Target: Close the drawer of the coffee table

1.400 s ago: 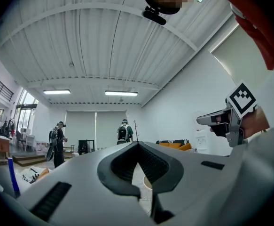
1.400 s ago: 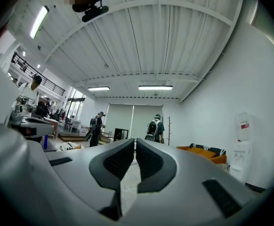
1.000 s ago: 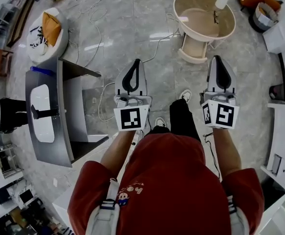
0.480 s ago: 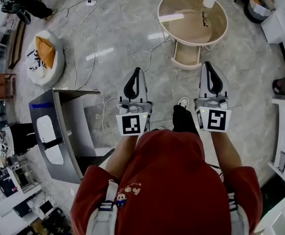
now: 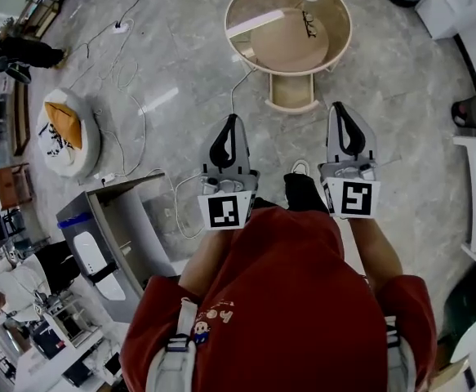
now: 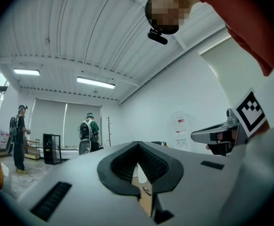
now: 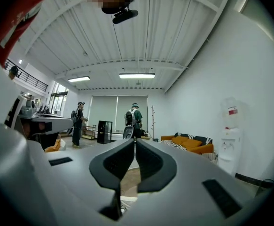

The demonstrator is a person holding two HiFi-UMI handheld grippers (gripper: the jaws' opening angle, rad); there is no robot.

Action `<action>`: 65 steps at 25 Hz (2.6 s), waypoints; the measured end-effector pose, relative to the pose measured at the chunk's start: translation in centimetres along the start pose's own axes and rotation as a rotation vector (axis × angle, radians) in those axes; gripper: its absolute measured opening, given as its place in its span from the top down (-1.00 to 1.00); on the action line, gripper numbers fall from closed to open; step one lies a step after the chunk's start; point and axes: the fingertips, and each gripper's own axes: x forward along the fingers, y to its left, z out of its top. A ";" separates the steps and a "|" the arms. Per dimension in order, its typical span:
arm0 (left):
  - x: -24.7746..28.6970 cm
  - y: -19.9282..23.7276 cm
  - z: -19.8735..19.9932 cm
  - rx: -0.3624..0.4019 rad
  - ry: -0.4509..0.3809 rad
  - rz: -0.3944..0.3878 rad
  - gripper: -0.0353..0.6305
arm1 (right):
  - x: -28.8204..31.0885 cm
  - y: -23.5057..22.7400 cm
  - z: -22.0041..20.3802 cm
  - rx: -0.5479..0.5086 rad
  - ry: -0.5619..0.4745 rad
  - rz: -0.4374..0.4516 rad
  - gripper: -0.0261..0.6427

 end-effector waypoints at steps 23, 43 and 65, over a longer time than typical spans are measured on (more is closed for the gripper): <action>12.8 4.9 -6.5 -0.070 0.046 -0.315 0.86 | 7.8 -0.8 -0.1 -0.026 0.016 -0.350 0.85; 19.0 13.3 -8.7 -0.058 0.057 -0.592 0.86 | 13.8 5.4 0.0 0.026 0.039 -0.597 0.85; 17.1 0.0 -26.5 -0.052 0.279 -0.842 0.86 | 9.3 2.8 -23.7 0.197 0.410 -0.551 0.86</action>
